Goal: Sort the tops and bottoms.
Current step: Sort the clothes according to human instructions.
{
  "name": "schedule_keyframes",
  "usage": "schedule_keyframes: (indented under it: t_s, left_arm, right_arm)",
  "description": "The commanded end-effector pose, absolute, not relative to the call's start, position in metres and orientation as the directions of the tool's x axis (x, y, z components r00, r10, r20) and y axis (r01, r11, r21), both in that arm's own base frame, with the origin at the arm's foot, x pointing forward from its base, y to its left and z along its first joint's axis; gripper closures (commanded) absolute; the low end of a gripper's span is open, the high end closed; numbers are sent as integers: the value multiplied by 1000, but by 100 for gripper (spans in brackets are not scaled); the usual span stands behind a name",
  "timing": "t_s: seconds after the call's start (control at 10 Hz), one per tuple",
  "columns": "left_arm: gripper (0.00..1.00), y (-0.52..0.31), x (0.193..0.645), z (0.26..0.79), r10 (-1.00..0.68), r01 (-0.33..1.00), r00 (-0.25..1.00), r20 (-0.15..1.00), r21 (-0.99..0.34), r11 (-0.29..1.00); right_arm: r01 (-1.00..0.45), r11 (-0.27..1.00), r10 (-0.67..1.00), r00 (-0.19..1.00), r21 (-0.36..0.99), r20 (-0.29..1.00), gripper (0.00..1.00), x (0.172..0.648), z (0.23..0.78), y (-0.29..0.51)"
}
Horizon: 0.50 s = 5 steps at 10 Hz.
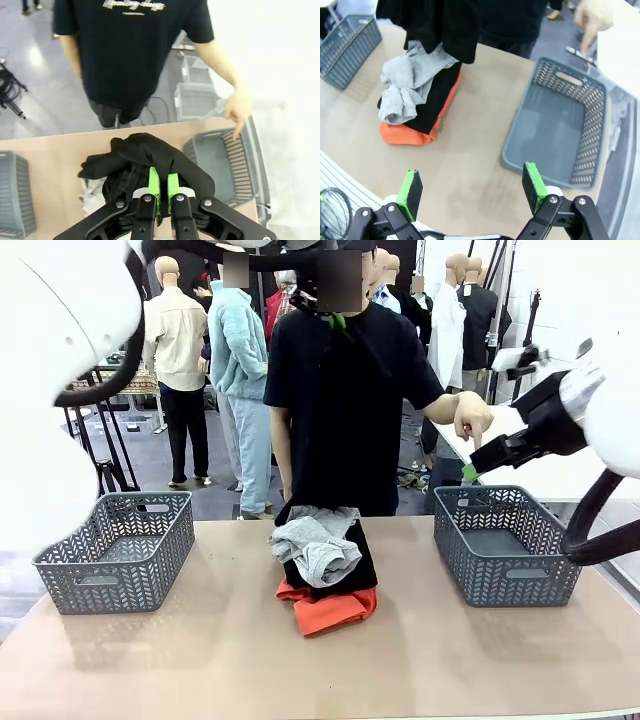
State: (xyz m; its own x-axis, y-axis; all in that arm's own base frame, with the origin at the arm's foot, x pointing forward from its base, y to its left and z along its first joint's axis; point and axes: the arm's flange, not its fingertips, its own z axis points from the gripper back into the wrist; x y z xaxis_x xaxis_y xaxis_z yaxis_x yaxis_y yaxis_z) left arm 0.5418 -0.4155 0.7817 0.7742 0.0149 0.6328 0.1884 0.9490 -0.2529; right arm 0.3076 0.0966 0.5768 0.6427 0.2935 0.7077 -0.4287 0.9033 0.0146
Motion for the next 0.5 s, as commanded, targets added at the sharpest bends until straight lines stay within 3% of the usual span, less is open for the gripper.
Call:
schedule_keyframes:
  t_s: [0.0, 0.1, 0.2, 0.4]
  left_arm:
    - [100, -454, 591, 841, -8, 216, 790, 614, -266, 939]
    - [100, -416, 542, 782, 15, 188, 774, 633, -253, 949]
    - [100, -416, 542, 782, 15, 188, 774, 633, -253, 949]
    - [100, -416, 542, 782, 15, 188, 774, 633, -253, 949]
  right_arm:
    - [-361, 932, 238, 662, 23, 711, 0, 266, 550, 85]
    - [-350, 937, 230, 668, 26, 708, 0, 262, 550, 87]
    - [-398, 917, 264, 652, 24, 711, 0, 299, 584, 90]
    - [-398, 917, 264, 652, 24, 711, 0, 299, 584, 90]
